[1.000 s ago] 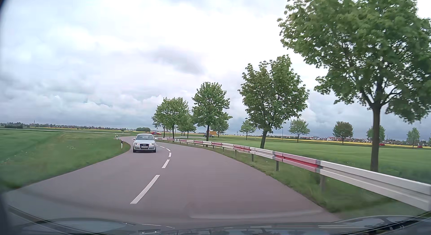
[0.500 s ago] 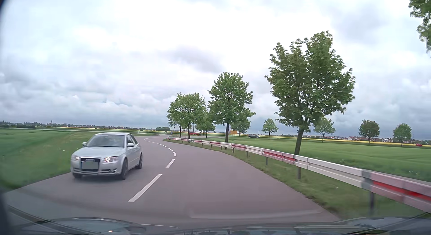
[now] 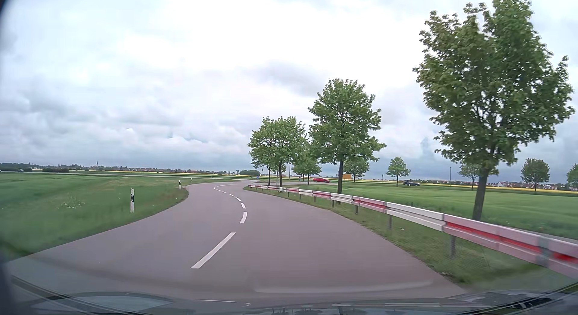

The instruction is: Follow the waypoints while adhering to traffic rules and regulations

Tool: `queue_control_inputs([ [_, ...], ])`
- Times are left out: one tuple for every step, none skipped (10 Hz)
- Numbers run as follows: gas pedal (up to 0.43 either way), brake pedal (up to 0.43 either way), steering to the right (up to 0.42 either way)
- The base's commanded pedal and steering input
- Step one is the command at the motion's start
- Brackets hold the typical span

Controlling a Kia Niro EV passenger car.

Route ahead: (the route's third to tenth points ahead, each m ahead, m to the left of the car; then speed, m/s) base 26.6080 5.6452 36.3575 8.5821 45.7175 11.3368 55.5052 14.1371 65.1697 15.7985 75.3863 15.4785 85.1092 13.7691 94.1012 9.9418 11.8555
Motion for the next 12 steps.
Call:
queue_control_inputs([
  [0.110, 0.012, -0.068],
  [0.110, 0.012, -0.067],
  [0.118, 0.012, -0.065],
  [0.118, 0.012, -0.062],
  [0.118, 0.012, -0.057],
  [0.118, 0.012, -0.050],
  [0.118, 0.012, -0.048],
  [0.118, 0.012, -0.048],
  [0.118, 0.012, -0.046],
  [0.118, 0.012, -0.041],
  [0.118, 0.012, -0.038],
  [0.118, 0.012, -0.038],
])
